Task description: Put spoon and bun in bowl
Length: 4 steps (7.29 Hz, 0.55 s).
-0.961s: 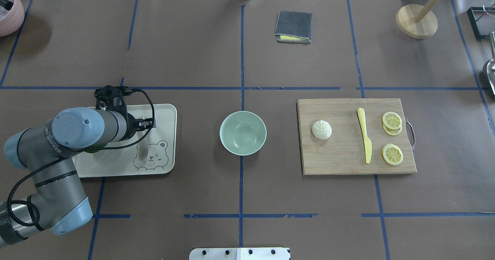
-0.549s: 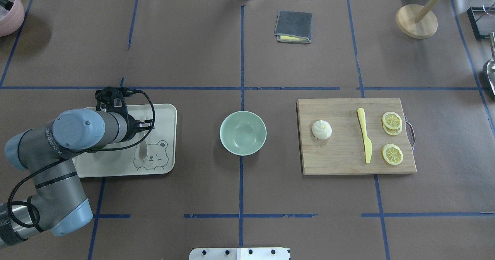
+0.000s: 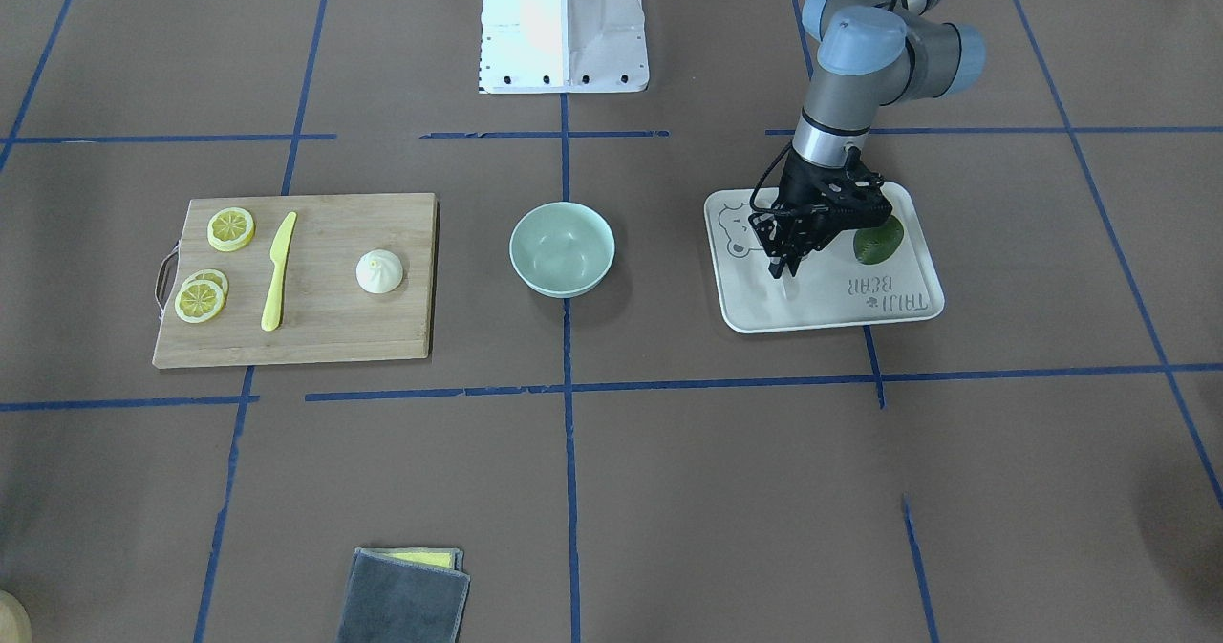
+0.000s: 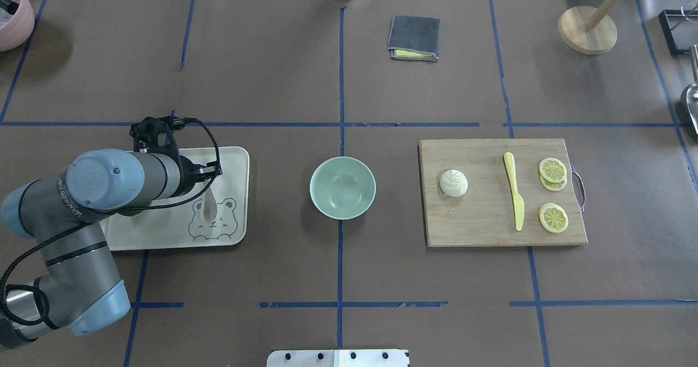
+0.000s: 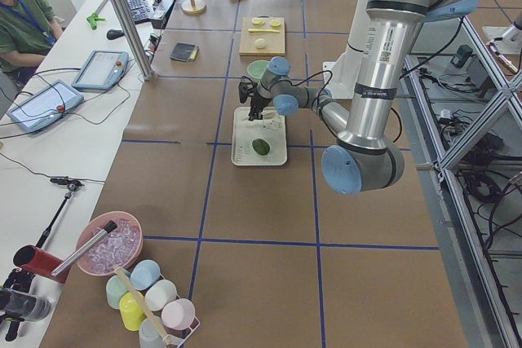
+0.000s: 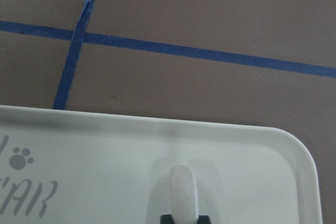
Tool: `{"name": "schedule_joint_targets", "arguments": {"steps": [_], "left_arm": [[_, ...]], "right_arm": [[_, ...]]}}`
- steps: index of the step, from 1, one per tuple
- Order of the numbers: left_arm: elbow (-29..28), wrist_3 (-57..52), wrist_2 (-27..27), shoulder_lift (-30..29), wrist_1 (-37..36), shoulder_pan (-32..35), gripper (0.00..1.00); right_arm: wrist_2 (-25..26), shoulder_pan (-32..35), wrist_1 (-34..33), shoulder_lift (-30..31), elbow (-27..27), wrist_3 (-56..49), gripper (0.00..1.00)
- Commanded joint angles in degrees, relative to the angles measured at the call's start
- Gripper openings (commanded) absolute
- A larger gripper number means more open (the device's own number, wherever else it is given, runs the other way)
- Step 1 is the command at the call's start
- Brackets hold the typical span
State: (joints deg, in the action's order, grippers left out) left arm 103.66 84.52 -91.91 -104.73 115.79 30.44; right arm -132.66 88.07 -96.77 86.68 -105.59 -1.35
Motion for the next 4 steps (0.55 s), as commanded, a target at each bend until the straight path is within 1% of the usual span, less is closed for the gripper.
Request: {"name": "schedule_joint_targets", "arguments": {"steps": [1, 2, 3, 4], "left_arm": [[0.2, 12.5, 2.8, -9.3, -9.7, 0.0, 0.00], [-0.1, 15.9, 4.1, -17.0, -18.6, -0.1, 0.00], [-1.9, 20.0, 4.0, -22.5, -23.1, -0.8, 0.00], [-7.5, 23.5, 4.1, -27.5, -23.2, -1.5, 0.00]], "right_arm": [[-0.1, 0.0, 0.0, 0.0, -0.2, 0.4, 1.00], [-0.1, 0.0, 0.0, 0.0, -0.2, 0.4, 1.00], [-0.1, 0.0, 0.0, 0.0, -0.1, 0.6, 1.00], [-0.1, 0.0, 0.0, 0.0, -0.1, 0.6, 1.00]]}}
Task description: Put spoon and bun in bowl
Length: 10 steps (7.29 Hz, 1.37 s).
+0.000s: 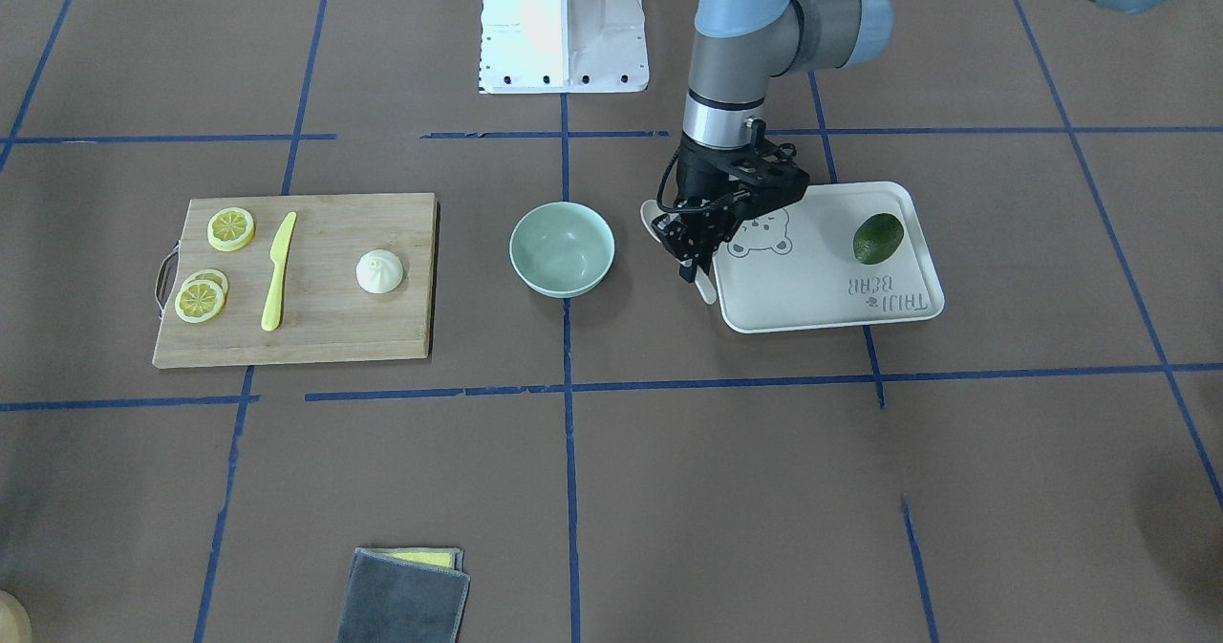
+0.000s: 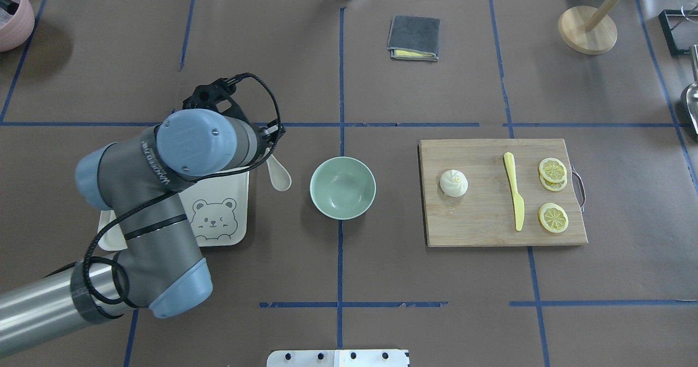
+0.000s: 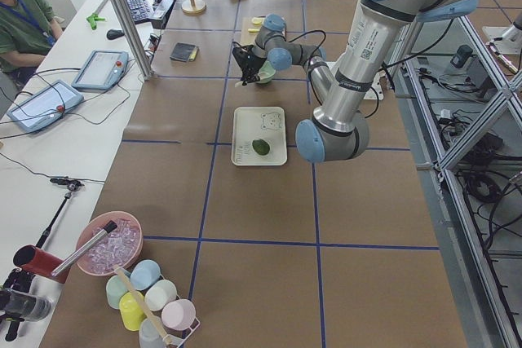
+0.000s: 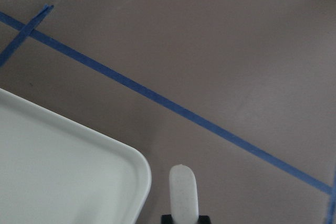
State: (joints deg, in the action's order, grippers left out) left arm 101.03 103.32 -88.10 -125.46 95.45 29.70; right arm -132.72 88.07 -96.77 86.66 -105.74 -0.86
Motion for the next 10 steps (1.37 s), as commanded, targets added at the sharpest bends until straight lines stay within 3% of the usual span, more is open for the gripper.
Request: {"name": "schedule_joint_targets", "arguments": {"steps": [1, 2, 3, 4, 5, 7, 8, 10], "left_arm": [[-10.8, 7.7, 0.6, -11.6, -2.9, -2.2, 0.00], [-12.5, 8.2, 0.8, -12.3, -2.8, -3.8, 0.00], [-12.4, 7.5, 1.0, -12.2, -2.8, -3.9, 0.20], [-11.9, 4.1, 1.0, -12.0, -2.7, -4.0, 0.65], [-8.4, -4.1, 0.8, -10.1, -2.7, -4.0, 1.00], [9.1, -23.2, 0.1, 0.7, -2.9, -3.1, 1.00], [11.5, -34.4, -2.9, 2.7, -3.0, 2.9, 1.00], [11.8, -64.0, -20.3, 9.0, -2.7, 20.2, 1.00]], "right_arm": [[-0.3, 0.0, 0.0, 0.0, 0.2, 0.1, 1.00], [-2.4, 0.0, 0.0, 0.1, 0.1, 0.1, 1.00], [-2.4, 0.0, 0.0, 0.1, 0.1, 0.3, 1.00], [-2.4, 0.0, 0.0, 0.1, 0.0, 0.4, 1.00], [-2.4, 0.0, 0.0, 0.1, 0.0, 0.4, 1.00], [-2.5, 0.0, 0.0, -0.3, -0.4, 0.5, 1.00], [-2.5, 0.0, 0.0, -0.4, -0.7, 0.5, 1.00], [-3.9, -0.8, 0.1, -2.4, -0.9, 0.8, 1.00]]}}
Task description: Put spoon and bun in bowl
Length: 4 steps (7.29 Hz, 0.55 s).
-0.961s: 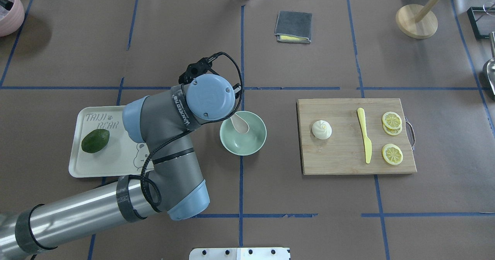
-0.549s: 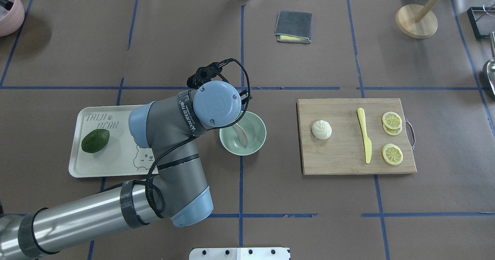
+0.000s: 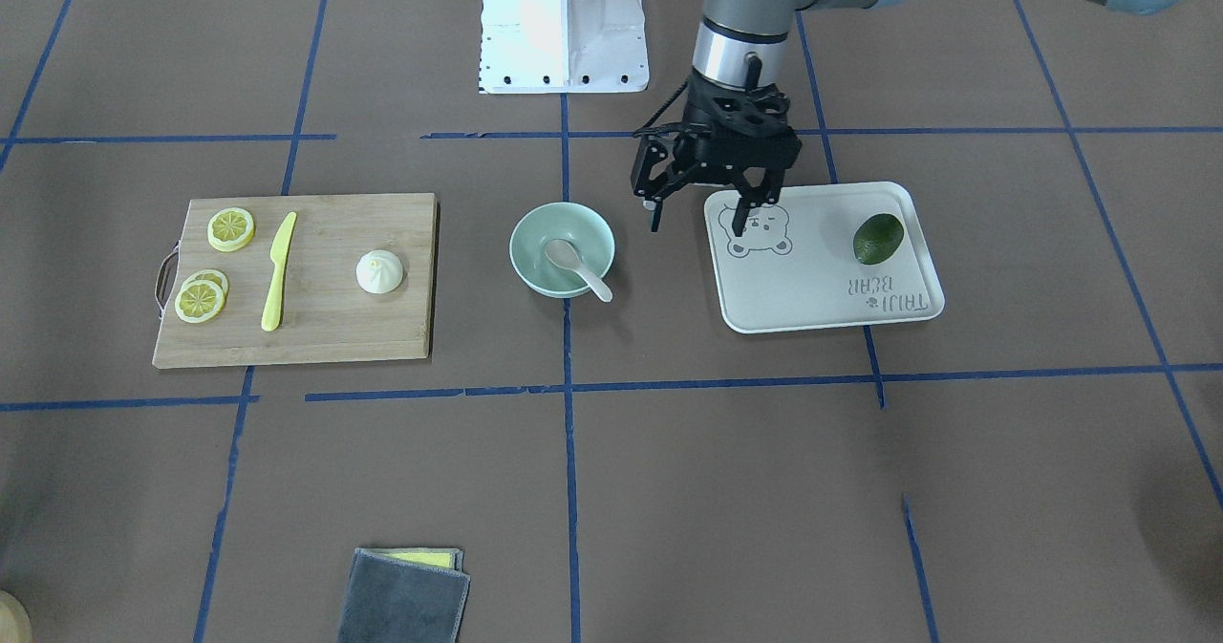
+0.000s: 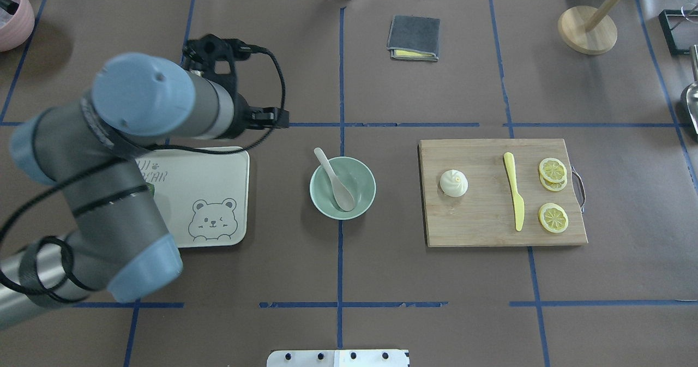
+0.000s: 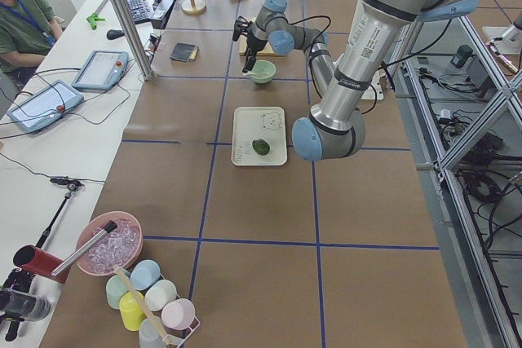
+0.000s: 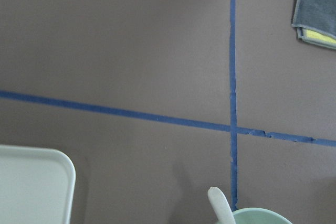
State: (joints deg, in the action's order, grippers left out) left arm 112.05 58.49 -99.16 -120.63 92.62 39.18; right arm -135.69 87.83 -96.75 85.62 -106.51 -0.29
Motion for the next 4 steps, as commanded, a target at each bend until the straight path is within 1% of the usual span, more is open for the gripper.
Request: {"name": "schedule_joint_targets", "arguments": {"steps": [1, 2, 3, 4], "left_arm": [[0.0, -38.3, -15.4, 8.7, 0.0, 20.1, 1.00], [-2.2, -53.1, -20.1, 12.9, 0.1, 29.3, 1.00], [-5.8, -65.7, -23.8, 17.2, 0.3, 37.2, 1.00], [-9.9, -72.9, -28.1, 20.9, 0.1, 44.6, 1.00]], "right_arm": [[-1.3, -2.0, 0.2, -2.1, -0.8, 4.6, 1.00], [-1.1, -4.3, 0.2, -2.7, -3.5, 9.6, 1.00], [-1.2, -5.8, 0.2, -2.8, -5.1, 12.1, 1.00], [-1.1, -7.7, 0.2, -3.0, -6.2, 13.6, 1.00]]}}
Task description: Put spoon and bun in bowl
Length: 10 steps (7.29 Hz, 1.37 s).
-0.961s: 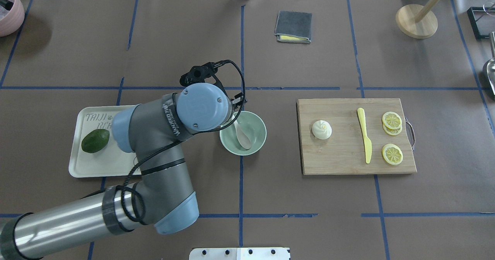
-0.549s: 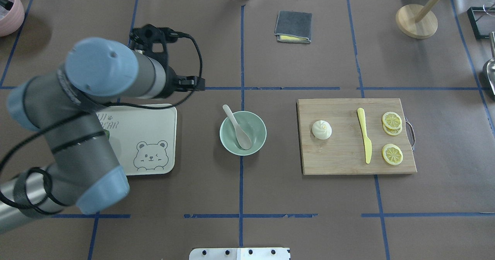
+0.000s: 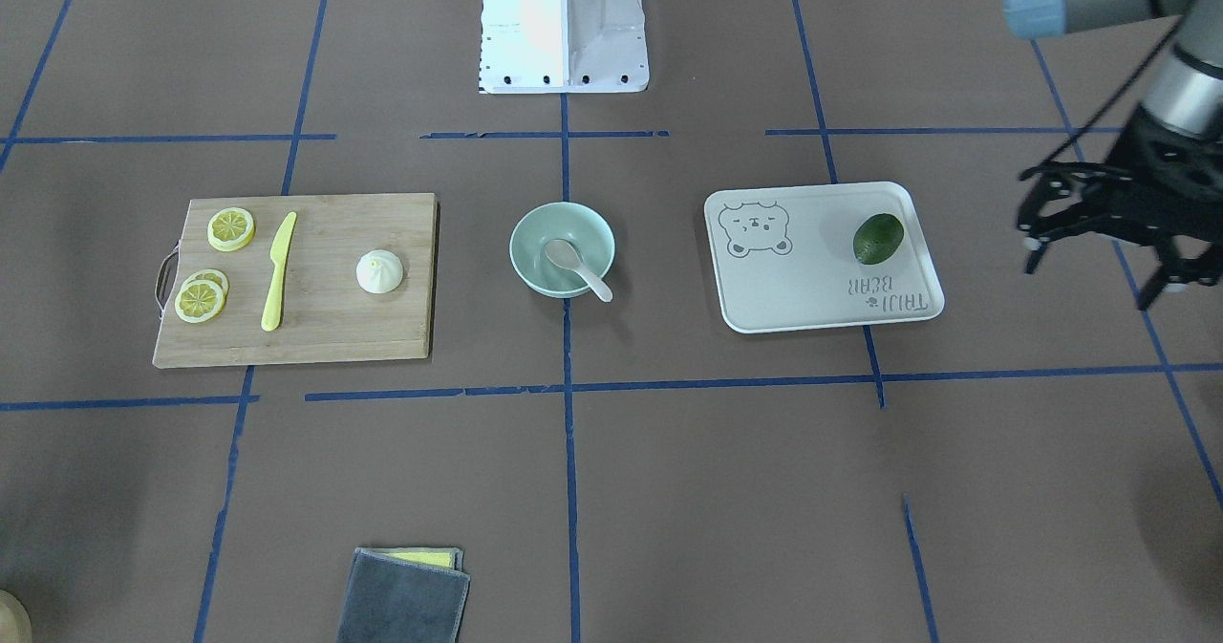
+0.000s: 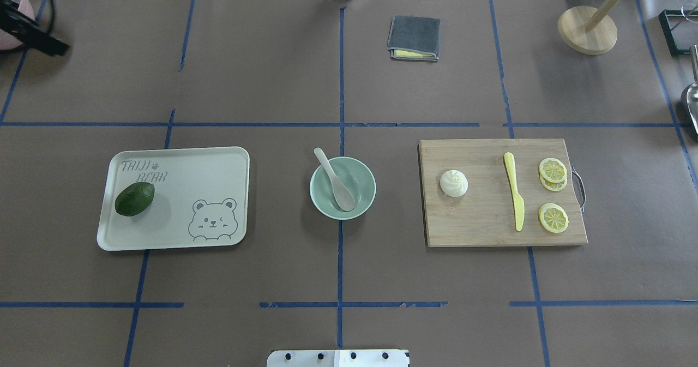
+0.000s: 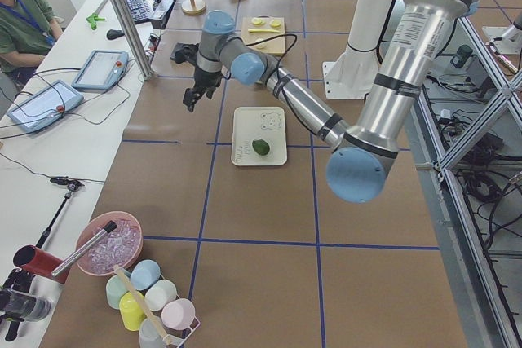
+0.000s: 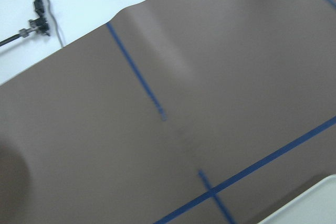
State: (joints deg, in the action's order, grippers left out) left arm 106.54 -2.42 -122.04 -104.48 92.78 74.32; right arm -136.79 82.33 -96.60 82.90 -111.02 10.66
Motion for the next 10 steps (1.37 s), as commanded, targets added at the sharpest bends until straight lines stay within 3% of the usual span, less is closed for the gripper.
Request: {"name": "schedule_joint_targets", "arguments": {"steps": [1, 2, 3, 5, 6, 7, 10], "left_arm": [[-8.3, -12.7, -6.8, 8.6, -0.3, 15.0, 1.00], [-9.2, -12.4, -6.6, 12.9, -0.3, 16.9, 1.00], [-9.9, -12.5, -6.3, 13.6, -0.2, 19.2, 1.00], [-11.7, -12.0, -7.3, 18.7, -2.5, 21.0, 1.00], [-11.4, -12.0, -7.8, 18.4, -3.5, 20.9, 1.00], [-11.2, -12.0, -7.9, 18.3, -3.5, 20.9, 1.00], [-10.4, -12.0, -7.9, 18.2, -3.3, 20.9, 1.00]], "right_arm": [[0.1, -3.9, 0.0, -1.7, -2.1, 3.1, 1.00], [0.0, -6.1, 0.1, -2.0, -4.0, 3.9, 1.00], [0.6, -8.8, 0.1, -2.7, -6.0, 6.5, 1.00], [9.7, -20.0, 0.0, -7.2, -6.4, 14.1, 1.00], [11.1, -24.5, 0.1, -7.8, -6.4, 17.2, 1.00], [17.3, -30.4, 0.4, -7.8, -6.6, 21.0, 1.00], [29.6, -45.7, 14.6, -7.8, -0.5, 35.5, 0.97]]}}
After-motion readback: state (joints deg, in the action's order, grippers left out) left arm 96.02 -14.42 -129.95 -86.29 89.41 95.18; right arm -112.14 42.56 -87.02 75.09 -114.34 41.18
